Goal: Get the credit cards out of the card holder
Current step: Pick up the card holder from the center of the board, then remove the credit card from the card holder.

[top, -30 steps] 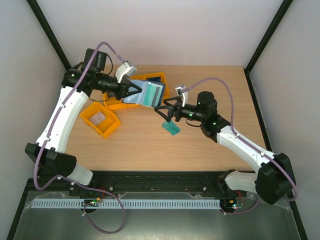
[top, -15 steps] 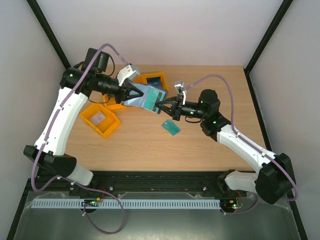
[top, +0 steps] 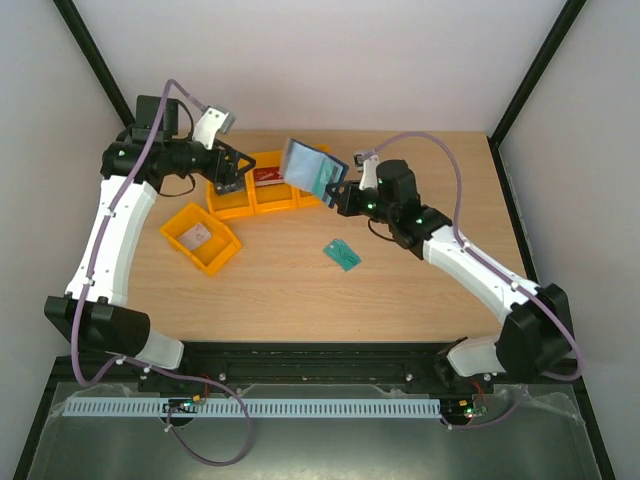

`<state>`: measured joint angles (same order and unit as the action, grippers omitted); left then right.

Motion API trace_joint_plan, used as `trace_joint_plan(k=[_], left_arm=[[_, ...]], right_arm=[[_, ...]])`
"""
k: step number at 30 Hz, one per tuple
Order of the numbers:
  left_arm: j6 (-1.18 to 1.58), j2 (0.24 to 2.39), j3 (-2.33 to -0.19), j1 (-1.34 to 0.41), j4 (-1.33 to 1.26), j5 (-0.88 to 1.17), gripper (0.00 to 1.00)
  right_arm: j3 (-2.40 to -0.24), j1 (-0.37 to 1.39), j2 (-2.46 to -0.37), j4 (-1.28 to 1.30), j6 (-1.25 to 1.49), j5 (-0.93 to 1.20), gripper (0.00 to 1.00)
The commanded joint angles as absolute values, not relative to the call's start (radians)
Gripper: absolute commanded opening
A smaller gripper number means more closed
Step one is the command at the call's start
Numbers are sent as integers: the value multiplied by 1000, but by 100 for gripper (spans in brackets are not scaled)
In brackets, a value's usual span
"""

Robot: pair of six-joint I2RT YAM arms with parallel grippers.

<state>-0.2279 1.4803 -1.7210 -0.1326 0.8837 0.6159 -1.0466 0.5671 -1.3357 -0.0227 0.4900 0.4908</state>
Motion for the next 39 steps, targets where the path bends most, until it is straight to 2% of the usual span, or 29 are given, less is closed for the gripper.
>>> trace_joint_plan(k=[1,4,7,17,27,36,39], left_arm=[[-167,1442,-1678,-149,817,685,69],[-120,1442,-1589,-224,781,838,50],[-112,1469,-1553,-332,785,883,42],[-8,1481,-1501,-348,717,922,42],[-14,1463,-1470,-306,696,784,46],[-25,1457,-1467,-301,715,838,47],[-35,1456,-1457,-309,727,925,41]], right_arm=[[-1138,610,-1391,177,464,252,2],[-1137,640,-1402,91,456,377,2],[-1125,647,-1407,-16,473,544,2],[-1045,646,-1379,-248,556,766,2],[-1015,634,-1347,-354,599,840,2],[-974,623,-1349,-526,700,908,2],[-975,622,-1349,-547,709,893,2]])
